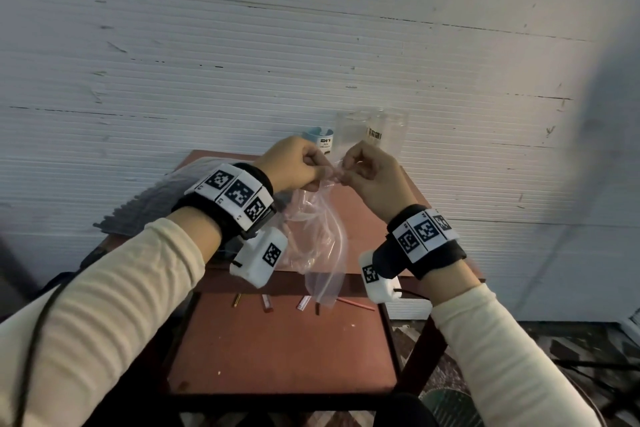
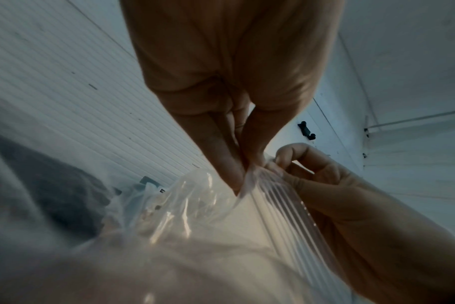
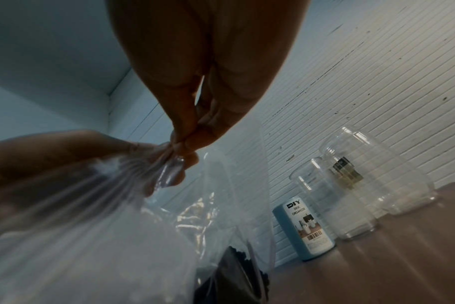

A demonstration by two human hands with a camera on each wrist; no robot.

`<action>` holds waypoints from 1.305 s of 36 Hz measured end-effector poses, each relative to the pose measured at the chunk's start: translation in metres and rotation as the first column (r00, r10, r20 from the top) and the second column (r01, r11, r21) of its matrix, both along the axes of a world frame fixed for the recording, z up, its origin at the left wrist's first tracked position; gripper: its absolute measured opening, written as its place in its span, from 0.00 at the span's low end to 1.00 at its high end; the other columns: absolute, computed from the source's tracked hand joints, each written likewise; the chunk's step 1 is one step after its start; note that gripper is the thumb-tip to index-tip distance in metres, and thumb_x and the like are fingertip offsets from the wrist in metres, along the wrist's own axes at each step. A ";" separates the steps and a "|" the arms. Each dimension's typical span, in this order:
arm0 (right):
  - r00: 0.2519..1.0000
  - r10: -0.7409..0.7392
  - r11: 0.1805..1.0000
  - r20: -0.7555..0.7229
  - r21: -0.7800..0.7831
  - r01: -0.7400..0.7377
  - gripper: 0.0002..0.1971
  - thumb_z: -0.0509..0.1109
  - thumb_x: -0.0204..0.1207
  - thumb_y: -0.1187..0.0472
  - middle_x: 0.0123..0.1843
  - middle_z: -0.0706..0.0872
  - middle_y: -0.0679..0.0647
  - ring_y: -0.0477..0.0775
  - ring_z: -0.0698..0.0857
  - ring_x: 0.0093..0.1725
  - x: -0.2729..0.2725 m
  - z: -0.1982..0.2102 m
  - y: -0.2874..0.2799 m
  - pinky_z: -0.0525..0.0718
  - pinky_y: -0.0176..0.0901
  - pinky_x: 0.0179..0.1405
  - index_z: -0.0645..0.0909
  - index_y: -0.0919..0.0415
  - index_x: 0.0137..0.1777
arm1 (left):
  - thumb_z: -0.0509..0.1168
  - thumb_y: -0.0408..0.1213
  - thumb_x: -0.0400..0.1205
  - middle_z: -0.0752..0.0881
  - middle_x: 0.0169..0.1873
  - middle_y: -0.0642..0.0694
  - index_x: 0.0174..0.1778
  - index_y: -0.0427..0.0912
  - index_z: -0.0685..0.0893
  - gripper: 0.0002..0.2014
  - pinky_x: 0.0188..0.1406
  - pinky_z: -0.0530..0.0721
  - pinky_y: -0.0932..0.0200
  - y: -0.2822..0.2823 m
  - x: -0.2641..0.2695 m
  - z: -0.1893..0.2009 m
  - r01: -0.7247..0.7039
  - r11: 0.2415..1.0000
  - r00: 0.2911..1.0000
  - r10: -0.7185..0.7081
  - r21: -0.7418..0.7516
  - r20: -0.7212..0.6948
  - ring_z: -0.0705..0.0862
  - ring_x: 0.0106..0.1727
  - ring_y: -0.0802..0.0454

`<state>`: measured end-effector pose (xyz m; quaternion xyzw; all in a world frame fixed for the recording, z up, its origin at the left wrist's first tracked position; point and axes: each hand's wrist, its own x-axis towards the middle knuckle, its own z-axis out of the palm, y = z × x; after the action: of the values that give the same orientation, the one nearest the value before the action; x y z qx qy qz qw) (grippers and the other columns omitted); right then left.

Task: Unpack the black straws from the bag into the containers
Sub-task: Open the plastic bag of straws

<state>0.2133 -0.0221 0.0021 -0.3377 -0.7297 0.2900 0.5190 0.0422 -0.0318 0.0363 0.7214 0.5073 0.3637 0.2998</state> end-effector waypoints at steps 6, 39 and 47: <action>0.998 -0.023 1.000 0.054 0.020 0.022 0.07 0.75 0.73 0.73 0.40 0.86 0.55 0.59 0.85 0.41 -0.004 -0.005 0.004 0.86 0.54 0.48 0.82 0.62 0.44 | 0.72 0.31 0.79 0.89 0.36 0.41 0.41 0.40 0.84 0.03 0.40 0.91 0.60 -0.002 -0.005 -0.005 -0.025 0.997 0.992 0.034 -0.075 0.125 0.89 0.35 0.52; 0.989 -0.018 1.000 0.147 0.005 0.017 0.09 0.70 0.72 0.74 0.43 0.86 0.47 0.52 0.85 0.34 -0.027 -0.006 -0.003 0.81 0.37 0.37 0.82 0.58 0.43 | 0.70 0.31 0.82 0.89 0.32 0.48 0.43 0.43 0.84 0.04 0.37 0.89 0.65 -0.006 -0.017 -0.020 -0.122 0.992 0.979 0.118 0.012 0.163 0.89 0.29 0.60; 0.990 -0.031 0.999 0.139 -0.008 0.033 0.13 0.68 0.73 0.74 0.40 0.88 0.50 0.66 0.83 0.34 -0.022 -0.007 -0.006 0.84 0.58 0.40 0.84 0.54 0.39 | 0.70 0.27 0.80 0.89 0.33 0.44 0.40 0.41 0.84 0.06 0.37 0.89 0.64 -0.010 -0.014 -0.020 -0.091 0.996 0.977 0.089 0.000 0.191 0.90 0.30 0.57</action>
<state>0.1913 -0.0277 -0.0045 -0.3714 -0.7571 0.2611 0.4698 0.0281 -0.0418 0.0159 0.6608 0.5067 0.4466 0.3274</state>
